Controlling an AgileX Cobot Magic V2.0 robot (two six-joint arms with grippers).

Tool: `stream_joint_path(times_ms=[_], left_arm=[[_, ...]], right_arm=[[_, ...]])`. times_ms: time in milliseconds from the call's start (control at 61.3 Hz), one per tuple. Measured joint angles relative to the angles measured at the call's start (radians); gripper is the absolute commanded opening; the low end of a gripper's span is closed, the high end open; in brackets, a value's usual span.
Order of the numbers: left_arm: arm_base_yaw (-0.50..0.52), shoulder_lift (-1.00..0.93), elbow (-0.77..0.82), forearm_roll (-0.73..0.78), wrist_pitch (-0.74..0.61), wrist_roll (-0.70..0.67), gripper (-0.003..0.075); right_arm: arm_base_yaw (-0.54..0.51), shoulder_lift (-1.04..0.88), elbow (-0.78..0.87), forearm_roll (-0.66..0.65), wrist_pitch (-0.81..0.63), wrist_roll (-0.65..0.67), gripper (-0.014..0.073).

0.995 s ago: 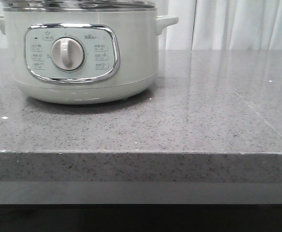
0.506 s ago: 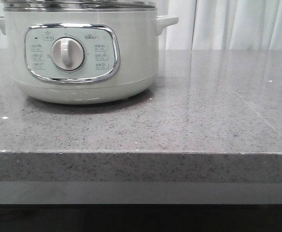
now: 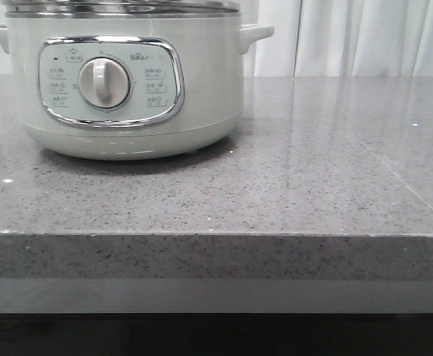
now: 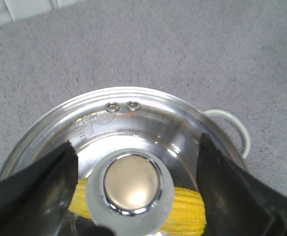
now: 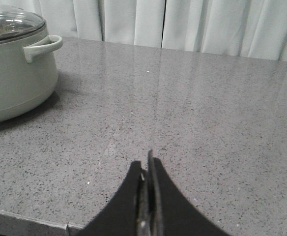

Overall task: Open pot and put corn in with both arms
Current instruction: 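Lower the glass lid back onto the pot with the left gripper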

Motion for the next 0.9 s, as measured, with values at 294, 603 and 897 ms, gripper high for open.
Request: stream_joint_path(times_ms=[294, 603, 897], left_arm=[[0.0, -0.099, 0.0, 0.0, 0.043, 0.002, -0.0018], [0.0, -0.2, 0.035, 0.0, 0.056, 0.017, -0.0019], [0.0, -0.522, 0.459, 0.0, -0.11, 0.025, -0.0019]], right_arm=[[0.0, 0.0, 0.0, 0.0, 0.0, 0.0, -0.006], [0.0, 0.0, 0.0, 0.0, 0.0, 0.0, -0.006], [0.0, 0.0, 0.0, 0.0, 0.0, 0.0, -0.006]])
